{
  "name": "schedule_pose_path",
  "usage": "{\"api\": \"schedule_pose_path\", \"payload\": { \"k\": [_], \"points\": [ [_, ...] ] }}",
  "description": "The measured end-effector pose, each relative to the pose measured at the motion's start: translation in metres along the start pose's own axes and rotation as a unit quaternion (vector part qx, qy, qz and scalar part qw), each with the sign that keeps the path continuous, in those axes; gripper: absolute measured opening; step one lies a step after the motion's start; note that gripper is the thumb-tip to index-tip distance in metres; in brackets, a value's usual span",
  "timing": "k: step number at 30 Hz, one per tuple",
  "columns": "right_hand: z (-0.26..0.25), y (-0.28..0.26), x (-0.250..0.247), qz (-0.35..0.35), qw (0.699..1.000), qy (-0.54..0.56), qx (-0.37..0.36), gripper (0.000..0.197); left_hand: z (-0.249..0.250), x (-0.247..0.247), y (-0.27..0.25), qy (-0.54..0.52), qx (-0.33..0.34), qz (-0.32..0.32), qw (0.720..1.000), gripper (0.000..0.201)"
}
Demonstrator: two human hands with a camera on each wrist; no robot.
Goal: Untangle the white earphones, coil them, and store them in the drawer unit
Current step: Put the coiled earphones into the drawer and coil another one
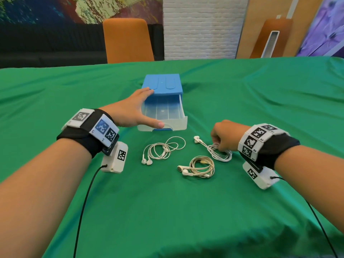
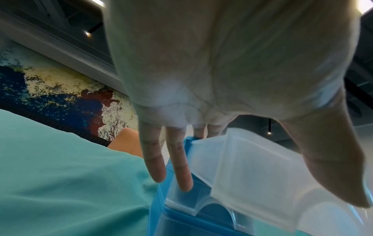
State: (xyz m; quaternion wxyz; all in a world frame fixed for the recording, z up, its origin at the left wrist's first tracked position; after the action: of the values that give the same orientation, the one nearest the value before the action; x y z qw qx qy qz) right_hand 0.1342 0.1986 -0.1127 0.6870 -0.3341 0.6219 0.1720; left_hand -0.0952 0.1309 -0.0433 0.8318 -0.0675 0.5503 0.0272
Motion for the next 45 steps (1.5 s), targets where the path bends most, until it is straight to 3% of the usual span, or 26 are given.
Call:
{"api": "schedule_pose_path", "payload": {
  "k": [5,12,22,29,34,38,42,45],
  "points": [
    [0.012,0.000,-0.017,0.011,1.000,0.020,0.017,0.009,-0.001,0.001,0.000,0.004,-0.001,-0.006,1.000,0.127],
    [0.026,-0.002,-0.083,0.078,0.978,0.193,0.008,0.012,-0.001,0.000,0.000,-0.005,0.002,0.000,1.000,0.124],
    [-0.025,0.009,-0.190,0.197,0.938,0.281,-0.042,0.008,-0.002,0.001,0.000,-0.039,0.014,0.005,0.999,0.130],
    [-0.093,0.049,-0.161,0.171,0.978,0.108,-0.056,0.010,-0.005,-0.001,0.002,-0.071,0.014,0.008,0.997,0.125],
    [-0.115,0.059,-0.140,0.185,0.978,0.026,-0.089,0.010,-0.006,0.000,0.003,-0.069,0.021,0.005,0.997,0.126],
    [-0.112,0.055,-0.145,0.194,0.972,0.048,-0.124,0.013,-0.007,0.001,0.005,-0.057,0.023,-0.007,0.998,0.130],
    [-0.090,0.040,-0.167,0.283,0.945,0.107,-0.124,0.020,-0.012,0.002,0.004,-0.032,0.027,-0.013,0.999,0.130],
    [-0.082,0.039,-0.153,0.231,0.957,0.114,-0.131,0.046,-0.017,0.002,0.005,-0.007,0.025,-0.008,1.000,0.130]
  ]
}}
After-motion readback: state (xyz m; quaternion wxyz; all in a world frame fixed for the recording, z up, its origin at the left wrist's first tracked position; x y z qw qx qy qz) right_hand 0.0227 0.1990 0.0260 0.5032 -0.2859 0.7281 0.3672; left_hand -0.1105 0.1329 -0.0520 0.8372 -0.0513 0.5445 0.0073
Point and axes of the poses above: each hand's wrist, its own y-axis towards the middle knuckle, its own x-axis out of the palm, z = x × y, the point moved 10 cm from there along y, towards the middle knuckle, and after that the axes turned 8 degrees about -x, right-handed, at the moved point
